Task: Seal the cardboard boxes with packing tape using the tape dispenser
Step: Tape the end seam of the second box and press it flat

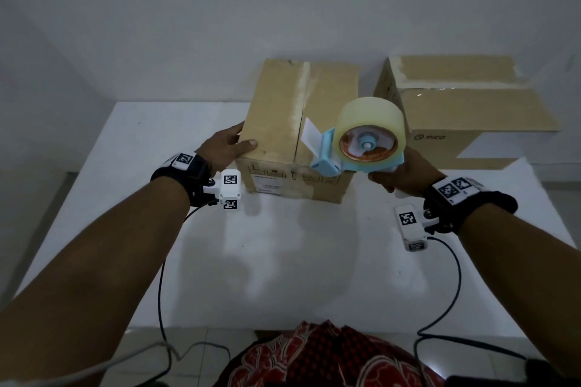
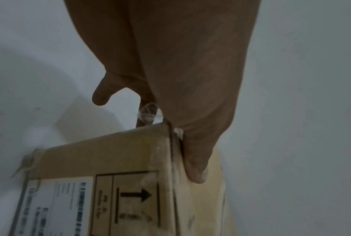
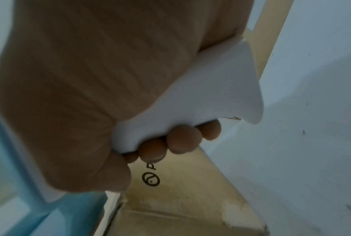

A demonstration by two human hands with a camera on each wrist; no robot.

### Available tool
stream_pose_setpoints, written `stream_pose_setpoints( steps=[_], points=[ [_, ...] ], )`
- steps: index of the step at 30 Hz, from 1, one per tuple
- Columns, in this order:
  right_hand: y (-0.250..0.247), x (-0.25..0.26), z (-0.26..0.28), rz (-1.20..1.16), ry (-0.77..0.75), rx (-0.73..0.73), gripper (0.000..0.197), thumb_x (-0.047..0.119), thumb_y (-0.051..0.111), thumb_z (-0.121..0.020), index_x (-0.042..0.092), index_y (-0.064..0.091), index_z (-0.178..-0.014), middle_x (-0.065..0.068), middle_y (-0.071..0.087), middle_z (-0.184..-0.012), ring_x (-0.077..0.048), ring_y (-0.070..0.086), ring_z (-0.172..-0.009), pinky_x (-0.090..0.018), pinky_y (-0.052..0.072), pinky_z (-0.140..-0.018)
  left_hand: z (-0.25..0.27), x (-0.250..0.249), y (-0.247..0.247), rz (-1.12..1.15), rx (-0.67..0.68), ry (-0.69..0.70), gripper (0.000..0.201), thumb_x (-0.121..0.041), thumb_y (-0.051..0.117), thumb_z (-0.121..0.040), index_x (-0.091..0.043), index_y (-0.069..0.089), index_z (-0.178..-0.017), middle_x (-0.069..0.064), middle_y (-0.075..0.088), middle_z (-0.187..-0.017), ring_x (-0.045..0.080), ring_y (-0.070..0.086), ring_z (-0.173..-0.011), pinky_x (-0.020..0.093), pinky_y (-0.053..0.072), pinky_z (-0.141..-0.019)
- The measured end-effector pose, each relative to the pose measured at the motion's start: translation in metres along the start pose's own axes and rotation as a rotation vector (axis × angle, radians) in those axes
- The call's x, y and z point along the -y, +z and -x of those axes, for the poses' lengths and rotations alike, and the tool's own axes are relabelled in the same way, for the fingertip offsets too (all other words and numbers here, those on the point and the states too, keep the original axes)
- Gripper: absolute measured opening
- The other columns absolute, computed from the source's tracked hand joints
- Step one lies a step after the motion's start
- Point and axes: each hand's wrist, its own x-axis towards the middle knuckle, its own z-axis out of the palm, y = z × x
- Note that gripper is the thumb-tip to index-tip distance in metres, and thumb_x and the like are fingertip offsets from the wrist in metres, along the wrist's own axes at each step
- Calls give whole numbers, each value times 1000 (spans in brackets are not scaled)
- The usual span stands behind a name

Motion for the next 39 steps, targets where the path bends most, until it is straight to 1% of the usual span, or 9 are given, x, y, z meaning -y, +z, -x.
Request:
stream_pose_setpoints(
  steps=[2, 3, 5, 7, 13, 19, 25, 32, 39],
  points=[
    [3, -1, 1, -34, -38, 10, 21, 3, 73, -84, 20, 62, -78, 5, 67, -59, -18, 63, -50, -22, 51, -54, 0, -2, 1, -28, -52, -7, 71, -52, 67, -84, -46, 34, -147, -6, 54, -141, 13, 57, -119, 34, 49, -93],
    [4, -2, 2, -53, -48, 14, 19, 4, 73, -84, 19, 64, -80, 3, 69, -63, -21, 65, -54, -21, 51, -56, 0, -2, 2, -74, -88, 3, 73, -47, 65, -89, -44, 26, -150, -4, 42, -151, 16, 48, -129, 36, 44, -100],
    [5, -3, 2, -68, -45, 15, 18, 6, 74, -84, 21, 65, -79, 5, 70, -64, -23, 66, -57, -20, 51, -59, 0, -8, 2, -338, -138, 87, 70, -55, 55, -91, -48, 18, -150, -7, 18, -162, 16, 22, -146, 48, 24, -116],
    [6, -3, 2, -43, -43, 26, 23, 7, 73, -85, 25, 62, -76, 12, 67, -59, -21, 62, -54, -20, 51, -57, -2, -19, 8, -671, -107, 199, 64, -67, 32, -86, -53, 20, -147, -12, 7, -163, 14, 4, -150, 62, 6, -116],
    [6, -8, -1, -37, -8, 7, 29, 5, 73, -84, 27, 58, -73, 11, 61, -50, -6, 52, -44, -20, 46, -49, -3, -24, 31, -963, 65, 173, 48, -61, 13, -99, -58, 12, -146, -16, -5, -163, 8, -9, -149, 72, -10, -107],
    [-12, -10, -3, 51, 5, -58, 37, 1, 72, -83, 26, 56, -61, 3, 57, -49, -13, 53, -46, -23, 47, -51, -3, -18, 28, -906, 87, 155, 64, -75, -6, -82, -63, 11, -143, -22, -7, -161, 2, -13, -147, 69, -18, -106],
    [-18, -26, 8, 59, 63, -61, 39, -1, 74, -80, 25, 56, -59, -5, 57, -52, -23, 55, -50, -33, 48, -57, -2, -19, 30, -944, 103, 127, 47, -65, 11, -97, -62, 9, -143, -23, -11, -160, 2, -16, -146, 68, -20, -106],
    [-30, -50, 27, 41, 139, -73, 49, 1, 72, -83, 40, 62, -55, -7, 57, -52, -27, 56, -53, -35, 46, -58, -4, -21, 30, -986, 127, 119, 57, -67, 27, -95, -59, 4, -146, -21, -16, -160, 3, -19, -146, 69, -18, -106],
    [-27, -46, 33, 16, 231, -107, 34, -4, 73, -80, 19, 55, -63, -6, 56, -56, -25, 53, -53, -32, 45, -57, -4, -21, 30, -1000, 131, 126, 62, -72, 30, -91, -60, 2, -146, -21, -16, -160, 3, -20, -146, 70, -18, -105]
  ],
)
